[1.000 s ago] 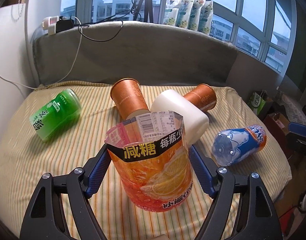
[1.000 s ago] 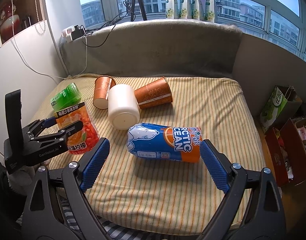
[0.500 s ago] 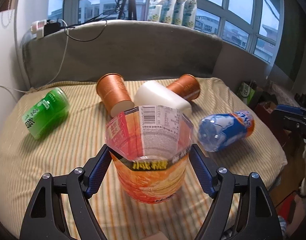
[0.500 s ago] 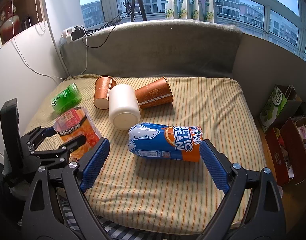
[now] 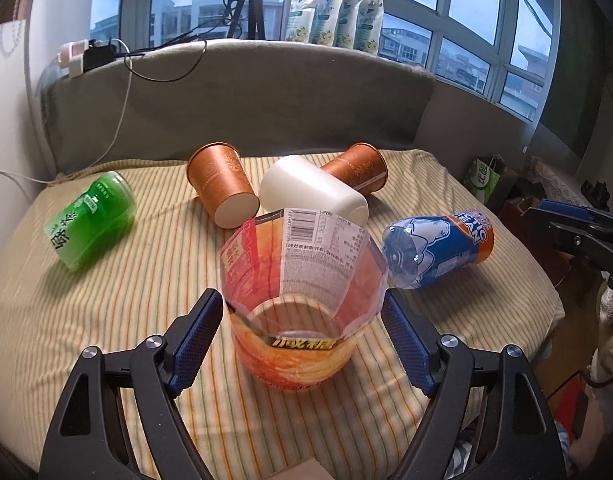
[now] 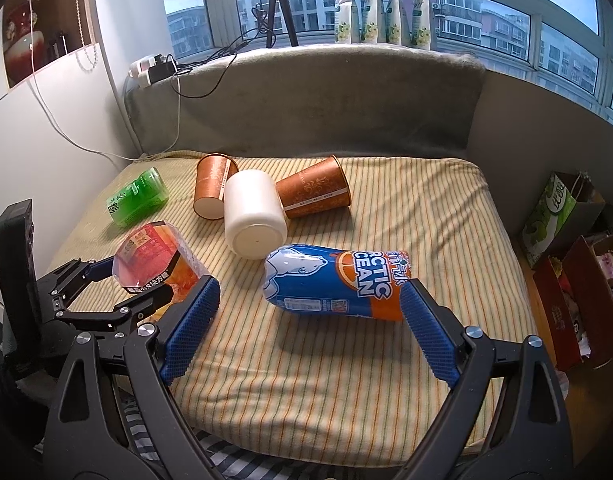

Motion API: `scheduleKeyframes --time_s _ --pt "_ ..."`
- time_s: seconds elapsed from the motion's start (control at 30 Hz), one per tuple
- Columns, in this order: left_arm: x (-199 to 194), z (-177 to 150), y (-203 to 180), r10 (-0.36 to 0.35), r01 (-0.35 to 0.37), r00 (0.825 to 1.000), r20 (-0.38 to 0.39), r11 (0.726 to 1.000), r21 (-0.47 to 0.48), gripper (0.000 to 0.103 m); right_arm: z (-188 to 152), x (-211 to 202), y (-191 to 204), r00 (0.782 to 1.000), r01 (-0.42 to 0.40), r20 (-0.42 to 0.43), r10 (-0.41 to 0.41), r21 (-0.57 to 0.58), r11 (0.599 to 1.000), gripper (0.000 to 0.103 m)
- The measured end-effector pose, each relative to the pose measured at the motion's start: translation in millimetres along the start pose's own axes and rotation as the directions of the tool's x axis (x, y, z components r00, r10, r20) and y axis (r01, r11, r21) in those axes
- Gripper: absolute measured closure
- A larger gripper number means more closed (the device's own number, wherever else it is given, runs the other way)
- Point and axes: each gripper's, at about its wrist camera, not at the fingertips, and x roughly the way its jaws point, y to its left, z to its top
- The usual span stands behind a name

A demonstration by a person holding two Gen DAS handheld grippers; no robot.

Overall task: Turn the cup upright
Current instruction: 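Lift and carry the orange container with the left gripper, then lower the container upright onto the bed and open the left gripper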

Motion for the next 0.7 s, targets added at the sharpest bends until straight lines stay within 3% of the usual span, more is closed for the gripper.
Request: scheduleKeyframes --time_s 0.5,0.7 --pt "-34.0 -17.3 21.2 0.023 -0.023 1.000 0.011 0.998 -0.050 0.022 -4.5 4.9 21.4 1.000 -0.009 0.015 0.009 -0.044 0.999 0.009" --pt "-60.9 -12.3 29.6 0.076 -0.070 0.993 0.089 0.995 -0.067 0.022 -5.8 4.8 28.2 0.998 0.016 0.054 -0.012 -0.069 0.998 0.009"
